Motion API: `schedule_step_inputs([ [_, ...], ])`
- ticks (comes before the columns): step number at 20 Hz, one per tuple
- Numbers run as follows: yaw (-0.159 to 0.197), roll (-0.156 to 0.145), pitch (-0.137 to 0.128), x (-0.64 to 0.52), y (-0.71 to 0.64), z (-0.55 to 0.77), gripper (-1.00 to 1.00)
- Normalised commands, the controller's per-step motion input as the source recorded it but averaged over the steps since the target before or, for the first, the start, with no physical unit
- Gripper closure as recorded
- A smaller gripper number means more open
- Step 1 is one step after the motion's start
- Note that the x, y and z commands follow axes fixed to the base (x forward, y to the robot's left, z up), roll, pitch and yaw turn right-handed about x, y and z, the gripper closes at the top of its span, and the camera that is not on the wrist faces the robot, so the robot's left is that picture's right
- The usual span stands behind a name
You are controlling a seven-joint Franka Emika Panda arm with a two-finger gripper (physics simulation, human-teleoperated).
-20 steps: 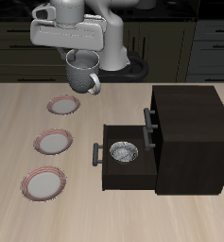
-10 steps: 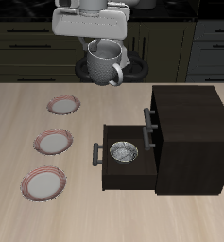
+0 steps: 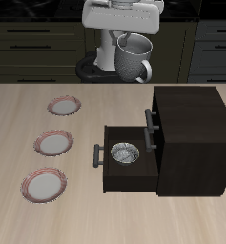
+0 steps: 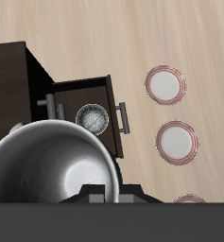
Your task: Place the porcelain mug on top of the cabinet
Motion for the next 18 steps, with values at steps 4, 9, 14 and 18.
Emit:
schedule_step_inputs([
  [4, 0.035, 0.095, -0.016, -0.19, 0.62, 0.20, 1.00],
  [9, 0.018, 0.059, -0.026, -0.21, 0.53, 0.32, 1.00],
  [14, -0.001, 0.004, -0.013, 0.11, 0.27, 0.20, 1.00],
  [18, -0.020, -0.035, 0.005, 0.33, 0.16, 0.11, 1.00],
])
